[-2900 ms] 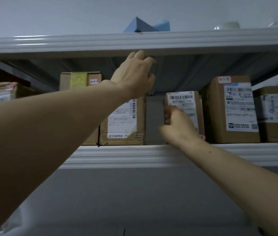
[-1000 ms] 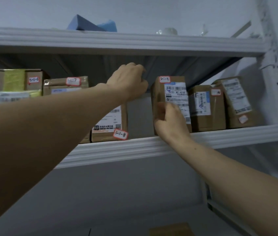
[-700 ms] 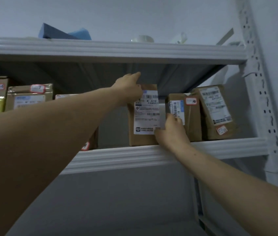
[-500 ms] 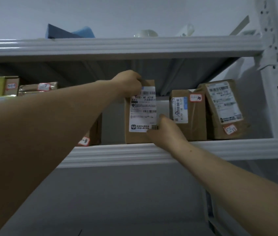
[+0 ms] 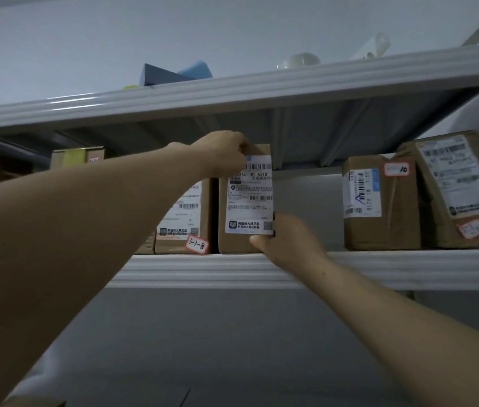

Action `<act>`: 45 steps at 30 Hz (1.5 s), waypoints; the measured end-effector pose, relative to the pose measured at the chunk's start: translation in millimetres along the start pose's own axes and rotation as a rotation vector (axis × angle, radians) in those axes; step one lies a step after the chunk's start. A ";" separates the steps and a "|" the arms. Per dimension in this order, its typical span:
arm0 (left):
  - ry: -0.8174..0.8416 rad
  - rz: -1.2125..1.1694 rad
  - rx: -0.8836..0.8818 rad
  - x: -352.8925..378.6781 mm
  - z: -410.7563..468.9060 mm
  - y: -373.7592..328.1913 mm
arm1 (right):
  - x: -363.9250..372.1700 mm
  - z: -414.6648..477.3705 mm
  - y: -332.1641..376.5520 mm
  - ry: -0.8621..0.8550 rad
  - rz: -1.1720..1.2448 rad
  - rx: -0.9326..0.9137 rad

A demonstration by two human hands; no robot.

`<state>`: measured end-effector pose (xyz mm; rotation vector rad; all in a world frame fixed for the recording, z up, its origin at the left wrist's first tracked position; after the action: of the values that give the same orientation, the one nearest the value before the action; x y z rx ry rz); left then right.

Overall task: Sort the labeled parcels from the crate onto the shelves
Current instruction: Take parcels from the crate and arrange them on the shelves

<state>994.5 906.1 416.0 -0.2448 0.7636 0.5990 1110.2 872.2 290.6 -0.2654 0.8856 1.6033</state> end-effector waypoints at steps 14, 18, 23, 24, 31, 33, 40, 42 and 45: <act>0.019 0.023 0.033 3.2 5.7 5.7 | 9.1 -1.5 6.8 -0.019 -0.034 0.022; 0.035 0.010 0.004 4.3 6.5 5.9 | 8.4 -2.2 10.1 -0.010 -0.036 0.026; -0.076 0.050 -0.015 1.6 4.1 -6.4 | 2.3 -9.7 8.1 0.022 0.042 0.035; -0.157 0.054 0.015 -0.3 3.3 -14.1 | -5.2 -14.0 6.8 -0.009 0.051 0.034; -0.130 -0.279 0.158 16.1 18.6 -109.9 | -82.4 -51.2 -31.1 -0.403 0.049 -0.022; -0.046 -0.431 0.131 27.2 27.3 -132.8 | -101.3 -59.7 -46.8 -0.520 0.042 -0.004; 0.255 -0.796 0.055 66.7 35.2 -172.5 | -140.6 -75.9 -92.9 -0.439 -0.145 0.232; 0.255 -0.767 0.058 71.6 38.4 -171.1 | -140.8 -76.7 -97.1 -0.368 -0.204 0.301; 0.252 -0.685 0.064 70.3 41.4 -161.6 | -133.1 -71.6 -99.5 -0.272 -0.216 0.377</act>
<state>1153.4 822.2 394.5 -0.5010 0.8762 -0.1080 1213.5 723.7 285.1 0.1179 0.8937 1.2102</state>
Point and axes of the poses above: each hand's wrist, its own z-axis towards the middle knuckle, its own x-axis out of the palm, y = z × x, the point moved 4 cm from there along z, towards the middle knuckle, and after that the axes turned 4 degrees about y, right-handed, at the moved point
